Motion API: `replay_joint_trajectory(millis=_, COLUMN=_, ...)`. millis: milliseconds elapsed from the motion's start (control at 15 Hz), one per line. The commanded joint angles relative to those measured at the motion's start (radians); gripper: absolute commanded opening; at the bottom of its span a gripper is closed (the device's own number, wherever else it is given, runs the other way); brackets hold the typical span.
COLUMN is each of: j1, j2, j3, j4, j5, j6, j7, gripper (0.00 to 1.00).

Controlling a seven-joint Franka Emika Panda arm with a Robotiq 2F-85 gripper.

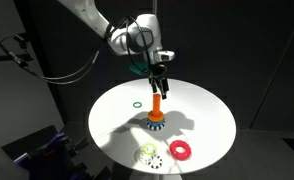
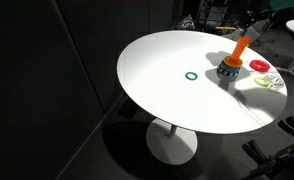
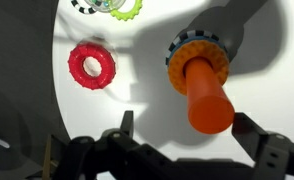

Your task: Put the orange ring on the stake

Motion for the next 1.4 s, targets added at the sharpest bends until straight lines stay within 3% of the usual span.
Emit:
replay_joint_trajectory(millis=0, j1=-0.010, j2=-0.036, j3=0.018, j4=-0.004, j5=0.028, j6=-0.086, j7=-0.076, gripper=1.00)
replay_joint_trajectory(millis=467, j1=-0.018, j2=-0.095, j3=0.051, j4=-0.012, j5=0.052, j6=-0.277, j7=-0.245, gripper=1.00)
replay_joint_trajectory(millis=933, j1=-0.014, j2=-0.177, j3=0.058, j4=-0.018, j5=0.034, j6=-0.496, j7=-0.239, gripper=1.00)
replay_joint_trajectory(millis=1333, j1=-0.022, j2=-0.271, j3=0.069, j4=-0.065, j5=0.063, j6=-0.563, j7=-0.351, gripper=1.00)
